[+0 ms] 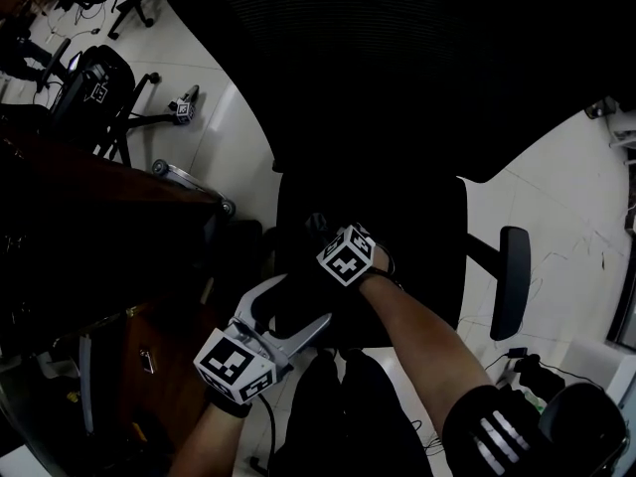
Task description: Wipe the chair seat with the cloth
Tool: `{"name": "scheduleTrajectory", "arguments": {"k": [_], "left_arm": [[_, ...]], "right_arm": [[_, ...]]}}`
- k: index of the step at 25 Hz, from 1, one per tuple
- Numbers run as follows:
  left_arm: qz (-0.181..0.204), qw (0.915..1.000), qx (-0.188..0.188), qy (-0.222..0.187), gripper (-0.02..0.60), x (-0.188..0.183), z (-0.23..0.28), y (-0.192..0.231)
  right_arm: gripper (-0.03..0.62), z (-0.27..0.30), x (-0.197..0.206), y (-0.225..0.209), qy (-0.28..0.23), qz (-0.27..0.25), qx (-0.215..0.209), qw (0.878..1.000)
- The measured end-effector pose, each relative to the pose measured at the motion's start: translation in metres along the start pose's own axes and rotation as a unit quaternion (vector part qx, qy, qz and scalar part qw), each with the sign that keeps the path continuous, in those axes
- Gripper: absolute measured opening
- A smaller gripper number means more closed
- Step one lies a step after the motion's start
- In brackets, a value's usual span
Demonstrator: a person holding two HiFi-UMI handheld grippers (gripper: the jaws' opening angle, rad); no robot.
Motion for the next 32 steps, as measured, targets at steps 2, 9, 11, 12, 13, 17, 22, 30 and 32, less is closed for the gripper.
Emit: {"name": "scheduleTrajectory", "arguments": {"k": [2, 9, 11, 12, 13, 17, 22, 30, 32], "left_arm": [[0.001, 0.9999, 0.013, 0.002, 0.360, -0.001, 0.007, -0.007], [-0.004, 0.9983, 0.053, 0.023, 0.362, 0.013, 0.042, -0.024], [-0.001, 0.9978, 0.060, 0.028, 0.362, 0.011, 0.047, -0.031], [0.001, 0.9975, 0.064, 0.029, 0.362, 0.011, 0.050, -0.033], [0.003, 0.9972, 0.068, 0.031, 0.362, 0.011, 0.052, -0.036], [0.011, 0.9966, 0.074, 0.034, 0.362, 0.008, 0.053, -0.043], [0.013, 0.9970, 0.069, 0.032, 0.362, 0.010, 0.043, -0.047], [0.000, 0.9993, 0.026, 0.028, 0.362, 0.023, -0.001, -0.035], [-0.002, 0.9995, 0.018, 0.027, 0.362, 0.029, -0.010, -0.032]], "right_arm": [[0.046, -0.006, 0.025, -0.011, 0.019, -0.001, 0.014, 1.000], [0.046, -0.054, 0.132, -0.068, 0.081, 0.045, 0.067, 0.994], [0.046, -0.071, 0.161, -0.084, 0.094, 0.067, 0.084, 0.990], [0.046, -0.079, 0.173, -0.090, 0.100, 0.073, 0.093, 0.988], [0.046, -0.086, 0.182, -0.096, 0.106, 0.074, 0.101, 0.986], [0.046, -0.101, 0.199, -0.107, 0.128, 0.066, 0.127, 0.981], [0.046, -0.110, 0.169, -0.089, 0.067, 0.107, 0.101, 0.987], [0.046, -0.063, 0.059, 0.029, -0.018, 0.041, -0.025, 0.999], [0.046, -0.049, 0.043, 0.053, -0.019, 0.024, -0.042, 0.999]]}}
Point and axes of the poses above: the fingertips, and each gripper's own axes: z forward along the fingers, y to its left, x out of its underside, the point moved 9 cm from there along -z, backward along the fingers, and after that the axes turned 8 degrees about y, right-handed, at the moved point
